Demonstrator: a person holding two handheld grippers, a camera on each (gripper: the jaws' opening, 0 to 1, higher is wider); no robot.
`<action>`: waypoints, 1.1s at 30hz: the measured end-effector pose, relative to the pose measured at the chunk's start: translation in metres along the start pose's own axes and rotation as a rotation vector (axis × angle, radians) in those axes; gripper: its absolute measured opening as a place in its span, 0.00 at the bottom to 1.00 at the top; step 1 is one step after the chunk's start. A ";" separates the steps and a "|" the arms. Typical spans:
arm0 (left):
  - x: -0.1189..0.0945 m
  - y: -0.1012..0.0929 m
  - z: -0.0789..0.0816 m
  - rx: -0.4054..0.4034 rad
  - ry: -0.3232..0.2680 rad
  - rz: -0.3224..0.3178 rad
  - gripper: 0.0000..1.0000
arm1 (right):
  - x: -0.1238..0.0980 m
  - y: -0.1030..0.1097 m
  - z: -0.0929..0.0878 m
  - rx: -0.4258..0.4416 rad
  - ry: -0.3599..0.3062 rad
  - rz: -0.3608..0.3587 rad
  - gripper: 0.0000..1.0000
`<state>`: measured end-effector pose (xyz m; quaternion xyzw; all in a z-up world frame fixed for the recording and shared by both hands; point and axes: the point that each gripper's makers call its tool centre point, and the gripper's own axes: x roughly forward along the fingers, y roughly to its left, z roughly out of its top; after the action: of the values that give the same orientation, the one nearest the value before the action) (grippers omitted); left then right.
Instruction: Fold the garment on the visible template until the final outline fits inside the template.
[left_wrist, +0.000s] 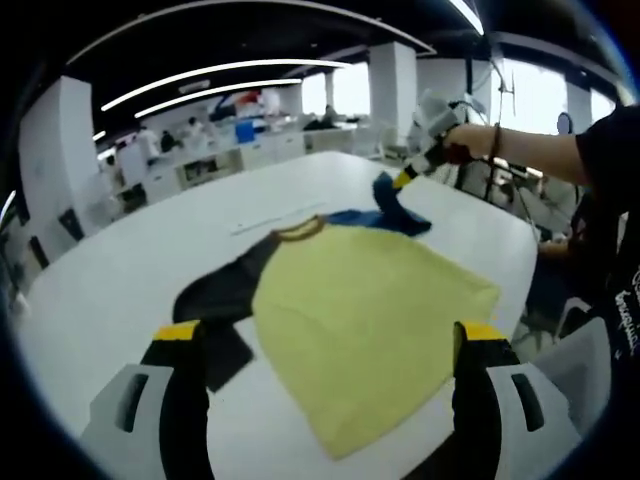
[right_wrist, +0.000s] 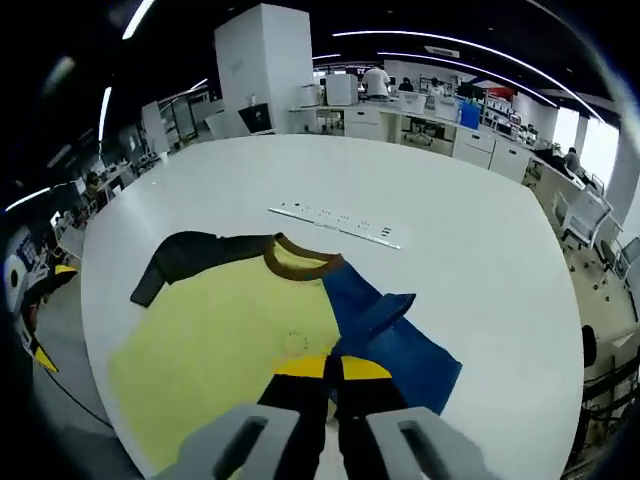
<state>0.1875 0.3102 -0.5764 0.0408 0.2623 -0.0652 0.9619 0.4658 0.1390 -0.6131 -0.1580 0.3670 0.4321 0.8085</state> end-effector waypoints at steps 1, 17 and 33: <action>0.000 0.000 0.000 0.000 -0.001 0.000 0.99 | 0.002 0.004 0.002 -0.003 -0.001 0.006 0.00; 0.004 -0.003 -0.006 -0.005 0.016 -0.018 0.99 | 0.022 0.046 0.027 -0.075 0.006 0.071 0.00; 0.007 -0.006 -0.004 -0.003 0.013 -0.028 0.99 | 0.039 0.092 0.052 -0.115 -0.001 0.133 0.00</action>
<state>0.1904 0.3043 -0.5834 0.0360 0.2690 -0.0778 0.9593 0.4284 0.2445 -0.6004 -0.1790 0.3510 0.5054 0.7677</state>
